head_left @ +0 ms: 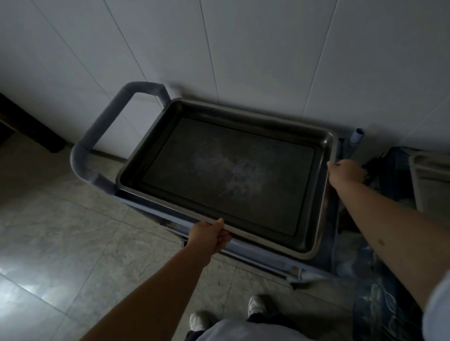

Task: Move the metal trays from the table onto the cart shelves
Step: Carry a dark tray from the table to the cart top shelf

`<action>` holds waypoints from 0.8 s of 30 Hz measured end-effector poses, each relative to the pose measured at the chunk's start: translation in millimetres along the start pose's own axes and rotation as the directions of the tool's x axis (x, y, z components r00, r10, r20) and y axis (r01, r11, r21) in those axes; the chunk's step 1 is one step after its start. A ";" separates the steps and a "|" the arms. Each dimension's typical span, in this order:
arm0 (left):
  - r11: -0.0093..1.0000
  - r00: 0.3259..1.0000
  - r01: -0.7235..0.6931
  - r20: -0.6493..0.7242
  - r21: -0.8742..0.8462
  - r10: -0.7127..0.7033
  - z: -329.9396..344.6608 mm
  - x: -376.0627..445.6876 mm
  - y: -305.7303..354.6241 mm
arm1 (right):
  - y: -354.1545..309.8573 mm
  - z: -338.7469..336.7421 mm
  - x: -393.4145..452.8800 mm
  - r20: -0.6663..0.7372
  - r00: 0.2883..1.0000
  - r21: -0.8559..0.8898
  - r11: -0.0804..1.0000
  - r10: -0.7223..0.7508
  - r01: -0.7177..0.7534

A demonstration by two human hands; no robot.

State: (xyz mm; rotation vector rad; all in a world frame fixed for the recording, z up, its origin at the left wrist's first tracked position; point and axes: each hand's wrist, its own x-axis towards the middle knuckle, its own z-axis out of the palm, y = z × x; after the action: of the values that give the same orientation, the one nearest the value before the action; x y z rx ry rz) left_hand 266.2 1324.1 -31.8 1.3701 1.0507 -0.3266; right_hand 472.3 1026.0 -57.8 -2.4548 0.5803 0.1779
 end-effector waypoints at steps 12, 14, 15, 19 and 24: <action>0.981 0.997 0.039 0.059 0.190 -0.051 15.8 2.0 25.8 | -6.8 -2.7 28.7 -0.009 0.999 0.019 0.999 0.031 -0.031; 0.962 0.995 0.026 0.081 0.272 -0.050 15.7 0.2 27.2 | -7.3 -1.4 28.4 -0.036 0.997 0.090 0.994 0.072 -0.069; 0.947 0.995 0.014 0.093 0.320 -0.047 14.7 -0.5 28.1 | -6.3 -1.2 26.1 -0.044 0.995 0.116 0.990 0.091 -0.085; 0.783 0.981 -0.149 0.191 0.604 0.039 1.1 1.0 28.4 | -2.3 -2.5 -7.5 -0.052 0.995 0.202 0.977 0.084 -0.071; 0.366 0.852 -0.495 0.357 0.788 0.383 -37.4 -2.9 21.0 | -10.3 3.6 -102.6 -0.051 0.983 0.030 0.984 -0.175 0.177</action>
State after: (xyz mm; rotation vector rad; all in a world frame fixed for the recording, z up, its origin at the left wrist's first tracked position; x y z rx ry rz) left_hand 264.6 1361.6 -10.8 2.4678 0.3003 -0.5613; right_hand 385.1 1072.9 -29.0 -2.4673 0.3798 0.0375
